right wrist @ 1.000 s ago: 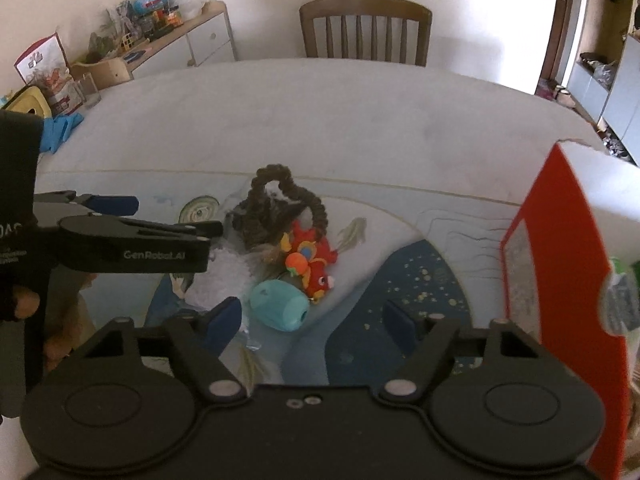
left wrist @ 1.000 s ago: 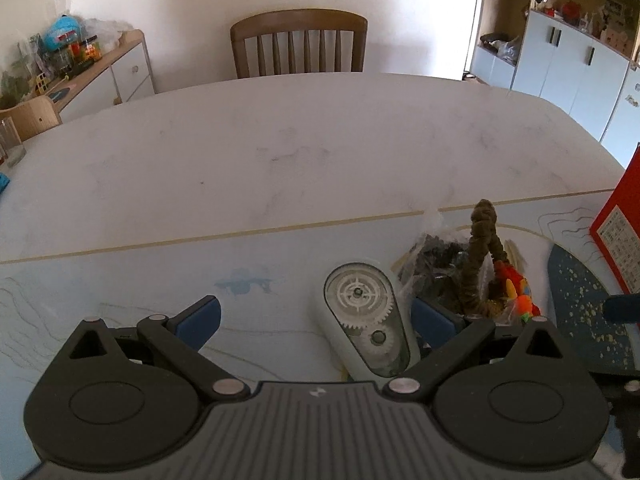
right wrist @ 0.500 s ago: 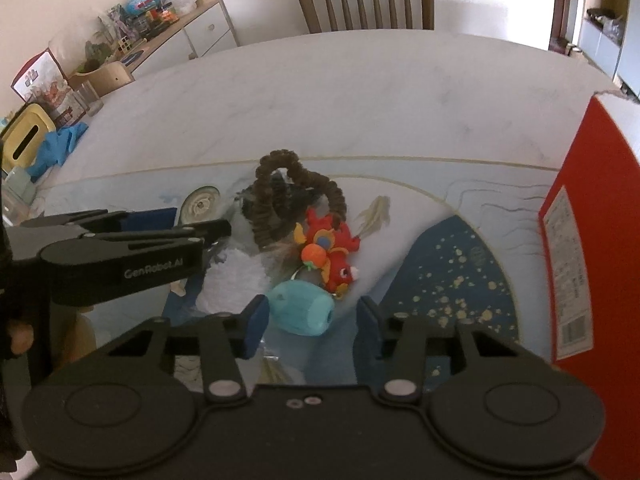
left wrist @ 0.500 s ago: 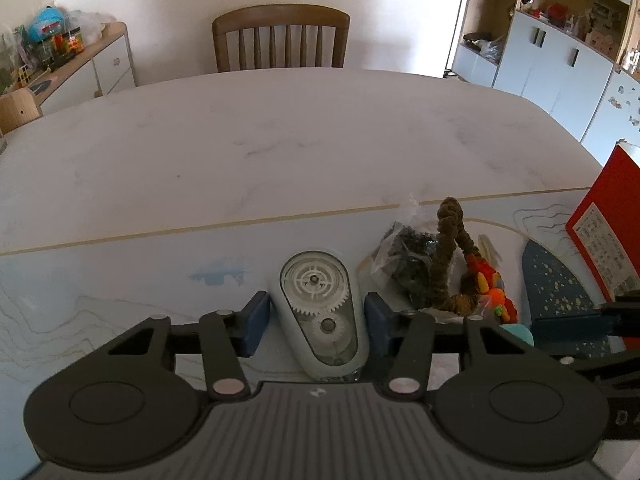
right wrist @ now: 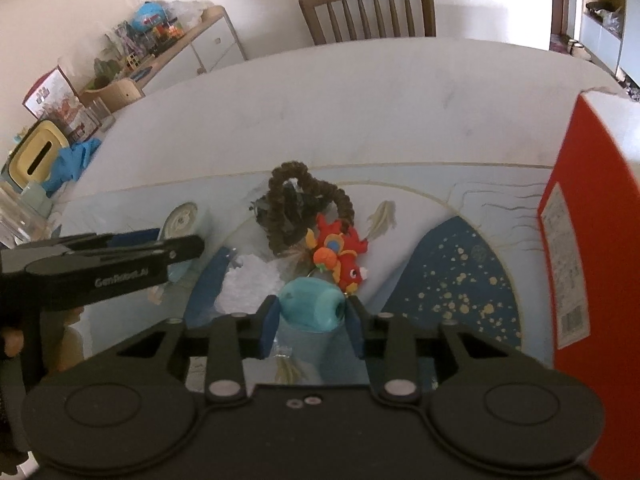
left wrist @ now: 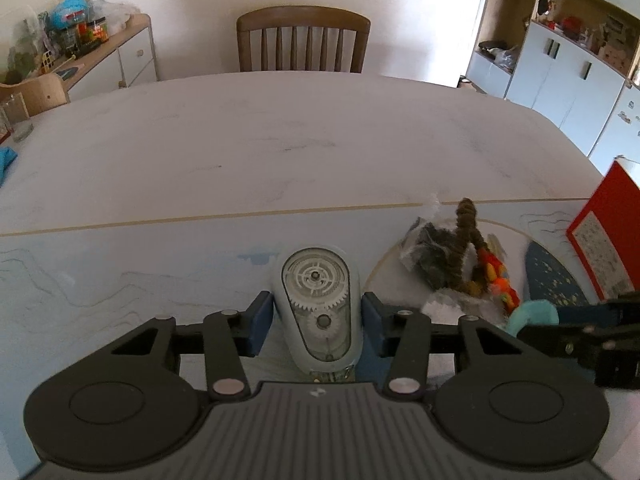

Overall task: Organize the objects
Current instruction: 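Grasp the white tape dispenser with the left gripper while the right gripper grasps the teal toy, then carry the tape dispenser and teal toy into the red box and release both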

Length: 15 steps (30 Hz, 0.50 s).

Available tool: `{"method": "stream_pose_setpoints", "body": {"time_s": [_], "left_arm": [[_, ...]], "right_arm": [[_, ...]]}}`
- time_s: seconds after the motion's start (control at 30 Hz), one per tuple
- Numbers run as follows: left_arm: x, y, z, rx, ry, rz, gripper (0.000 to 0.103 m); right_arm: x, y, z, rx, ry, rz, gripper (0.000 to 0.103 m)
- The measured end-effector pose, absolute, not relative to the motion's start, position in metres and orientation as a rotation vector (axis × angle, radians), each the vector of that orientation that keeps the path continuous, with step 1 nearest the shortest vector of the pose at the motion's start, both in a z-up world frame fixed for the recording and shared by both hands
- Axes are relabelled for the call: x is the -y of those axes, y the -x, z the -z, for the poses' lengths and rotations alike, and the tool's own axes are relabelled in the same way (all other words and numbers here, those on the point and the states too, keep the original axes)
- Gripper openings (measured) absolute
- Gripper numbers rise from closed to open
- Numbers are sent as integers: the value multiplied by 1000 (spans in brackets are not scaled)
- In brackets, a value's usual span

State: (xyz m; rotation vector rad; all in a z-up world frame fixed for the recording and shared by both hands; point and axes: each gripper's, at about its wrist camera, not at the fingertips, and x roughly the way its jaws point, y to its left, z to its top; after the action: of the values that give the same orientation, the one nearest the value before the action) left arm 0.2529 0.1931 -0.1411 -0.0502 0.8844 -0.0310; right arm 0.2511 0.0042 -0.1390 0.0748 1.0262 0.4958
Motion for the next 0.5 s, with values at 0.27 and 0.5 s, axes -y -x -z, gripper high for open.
{"method": "stream_pose_setpoints", "body": {"time_s": [0.27, 0.5], "left_arm": [[-177, -229, 108, -864, 32, 65, 48], [-155, -209, 76, -841, 35, 128, 48]], "right_arm": [[16, -230, 112, -980, -97, -465, 34], [39, -207, 81, -923, -129, -456, 34]]}}
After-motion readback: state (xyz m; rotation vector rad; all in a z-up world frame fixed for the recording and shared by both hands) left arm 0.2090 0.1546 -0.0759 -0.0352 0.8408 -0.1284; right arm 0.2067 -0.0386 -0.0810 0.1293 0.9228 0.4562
